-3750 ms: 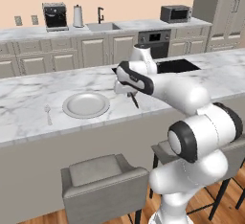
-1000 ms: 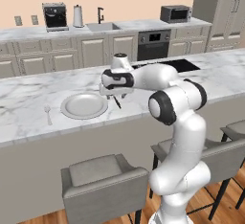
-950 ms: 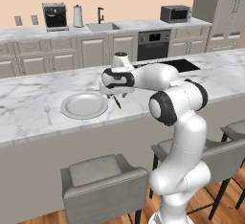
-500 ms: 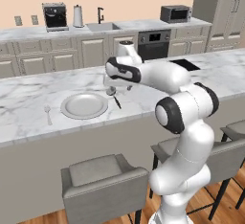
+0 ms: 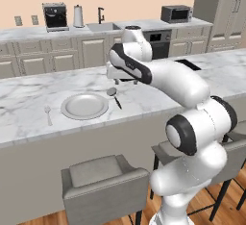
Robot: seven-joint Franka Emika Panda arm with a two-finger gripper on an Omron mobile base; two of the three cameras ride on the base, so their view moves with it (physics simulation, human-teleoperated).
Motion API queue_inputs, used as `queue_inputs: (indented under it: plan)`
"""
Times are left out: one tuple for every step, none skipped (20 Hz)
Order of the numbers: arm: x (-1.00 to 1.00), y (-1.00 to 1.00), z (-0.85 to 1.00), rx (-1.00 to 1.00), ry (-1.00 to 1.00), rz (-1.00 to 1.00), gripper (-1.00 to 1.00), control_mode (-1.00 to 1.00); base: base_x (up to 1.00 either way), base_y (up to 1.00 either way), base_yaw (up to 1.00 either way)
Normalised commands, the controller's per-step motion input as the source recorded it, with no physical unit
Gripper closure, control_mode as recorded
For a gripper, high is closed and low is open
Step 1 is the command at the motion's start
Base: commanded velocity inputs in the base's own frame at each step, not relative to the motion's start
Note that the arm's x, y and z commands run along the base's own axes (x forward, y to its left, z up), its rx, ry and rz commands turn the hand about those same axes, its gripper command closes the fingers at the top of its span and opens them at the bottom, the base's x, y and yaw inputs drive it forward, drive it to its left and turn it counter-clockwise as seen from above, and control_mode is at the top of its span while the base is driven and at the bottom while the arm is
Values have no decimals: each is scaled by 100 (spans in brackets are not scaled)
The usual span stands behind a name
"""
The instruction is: Take the fork and place it on the left side of the plate. Then take the spoon and place it on the right side of the plate. Make sure they're directly next to the plate.
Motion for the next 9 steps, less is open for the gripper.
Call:
queue_inputs:
  plan:
    - [-100, -6, 30, 3, 0, -8, -100, -100, 0, 0, 0]
    - [-100, -6, 25, 4, 0, -8, -100, -100, 0, 0, 0]
    - [-100, -6, 20, 4, 0, -8, -100, -100, 0, 0, 0]
    - [-100, -6, 16, 4, -1, -8, -100, -100, 0, 0, 0]
    - [-100, -8, 9, 4, -3, -8, -100, -100, 0, 0, 0]
    - [-100, -13, 0, 4, -5, -6, -100, -100, 0, 0, 0]
    - [-100, -13, 0, 3, -9, -5, -100, -100, 0, 0, 0]
    - [-100, -16, 0, 3, -12, -5, -100, -100, 0, 0, 0]
    - [-100, -15, 0, 3, -14, -4, -100, -100, 0, 0, 0]
